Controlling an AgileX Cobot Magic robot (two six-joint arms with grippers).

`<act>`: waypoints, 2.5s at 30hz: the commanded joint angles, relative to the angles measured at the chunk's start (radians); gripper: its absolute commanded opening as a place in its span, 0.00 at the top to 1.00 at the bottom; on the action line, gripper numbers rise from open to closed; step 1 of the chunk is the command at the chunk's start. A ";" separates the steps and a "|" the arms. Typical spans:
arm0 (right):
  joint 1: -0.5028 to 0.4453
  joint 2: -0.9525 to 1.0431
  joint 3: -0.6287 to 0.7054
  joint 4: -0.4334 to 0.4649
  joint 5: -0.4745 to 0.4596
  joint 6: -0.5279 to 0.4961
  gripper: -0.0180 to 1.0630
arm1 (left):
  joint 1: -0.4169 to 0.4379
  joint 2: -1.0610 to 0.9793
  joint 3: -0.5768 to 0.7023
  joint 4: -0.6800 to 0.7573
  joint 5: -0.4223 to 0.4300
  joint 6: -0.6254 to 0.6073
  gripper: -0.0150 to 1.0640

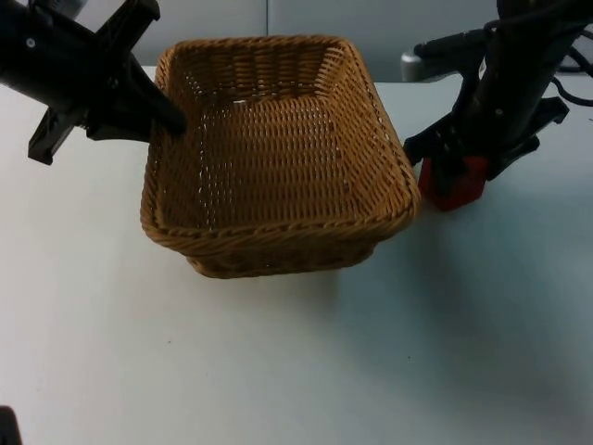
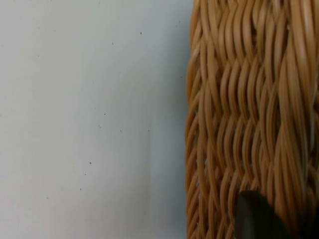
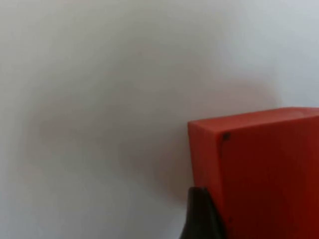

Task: Pick up the basket with the left hand and place the cube into the basket with the right hand.

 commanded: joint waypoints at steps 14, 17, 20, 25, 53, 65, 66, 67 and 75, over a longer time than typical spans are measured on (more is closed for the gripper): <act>-0.007 -0.009 -0.605 -0.025 0.358 -0.001 0.57 | 0.002 -0.006 -0.010 -0.030 0.018 -0.003 0.99; -0.007 -0.024 -0.721 0.228 0.372 -0.017 0.57 | 0.002 -0.006 -0.010 -0.030 0.018 -0.003 0.99; -0.007 -0.024 -0.743 0.410 0.381 -0.067 0.57 | 0.002 -0.006 -0.010 -0.030 0.018 -0.001 0.99; 0.005 -0.022 -0.743 0.725 0.430 -0.187 0.57 | 0.002 -0.006 -0.010 -0.030 0.016 -0.001 0.99; 0.133 -0.003 -0.581 0.722 0.475 -0.170 0.57 | 0.002 -0.006 -0.010 -0.030 0.007 0.001 0.99; 0.138 -0.005 -0.518 0.610 0.475 -0.105 0.48 | 0.002 -0.006 -0.010 -0.030 0.005 0.001 0.99; 0.138 -0.005 -0.518 0.604 0.475 -0.101 0.44 | 0.002 -0.006 -0.010 -0.030 0.005 0.001 0.99; 0.138 -0.005 -0.518 0.602 0.475 -0.093 0.38 | 0.002 -0.006 -0.010 -0.030 0.005 0.001 0.99; 0.138 -0.005 -0.518 0.595 0.475 -0.077 0.23 | 0.002 -0.006 -0.010 -0.030 0.005 0.001 0.99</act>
